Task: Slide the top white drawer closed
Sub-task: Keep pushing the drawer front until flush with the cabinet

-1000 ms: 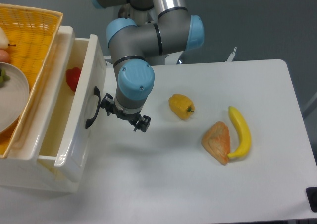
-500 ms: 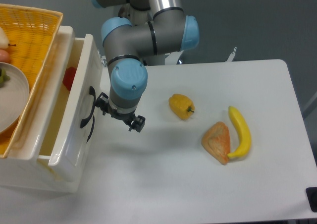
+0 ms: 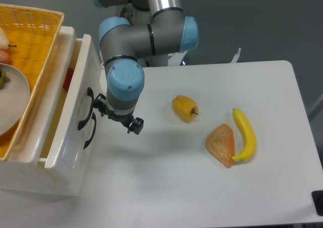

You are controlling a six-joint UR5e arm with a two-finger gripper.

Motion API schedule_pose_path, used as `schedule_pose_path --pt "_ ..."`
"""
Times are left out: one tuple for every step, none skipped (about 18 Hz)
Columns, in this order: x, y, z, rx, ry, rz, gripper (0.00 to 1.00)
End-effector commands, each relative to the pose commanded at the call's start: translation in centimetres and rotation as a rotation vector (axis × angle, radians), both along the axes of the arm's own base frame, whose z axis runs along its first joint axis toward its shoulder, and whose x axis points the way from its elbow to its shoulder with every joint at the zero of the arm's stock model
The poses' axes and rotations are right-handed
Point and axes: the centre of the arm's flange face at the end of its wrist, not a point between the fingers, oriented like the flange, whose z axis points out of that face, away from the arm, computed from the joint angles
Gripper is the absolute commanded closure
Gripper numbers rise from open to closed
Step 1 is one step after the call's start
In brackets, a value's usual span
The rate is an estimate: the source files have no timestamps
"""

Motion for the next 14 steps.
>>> schedule_pose_path --pt "0.1 0.0 0.0 0.001 -0.001 -0.001 0.00" --pt "0.3 0.1 0.0 0.000 0.000 -0.003 0.00" --pt "0.7 0.3 0.0 0.000 0.000 -0.011 0.00" --pt "0.9 0.4 0.0 0.000 0.000 -0.014 0.00" --pt "0.9 0.4 0.0 0.001 0.001 -0.014 0.00" --pt "0.9 0.4 0.0 0.001 0.001 -0.014 0.00" --pt "0.9 0.4 0.0 0.001 0.001 -0.015 0.00" --pt "1.0 0.4 0.1 0.002 0.002 -0.015 0.00" --pt "0.9 0.4 0.1 0.001 0.003 -0.016 0.00" --pt "1.1 0.4 0.1 0.001 0.003 -0.019 0.00" --pt "1.2 0.5 0.1 0.000 0.004 -0.020 0.00" --pt "1.3 0.5 0.1 0.000 0.004 -0.022 0.00" --pt "1.4 0.6 0.1 0.002 0.002 -0.023 0.00" --pt "1.5 0.6 0.1 0.002 0.002 -0.025 0.00"
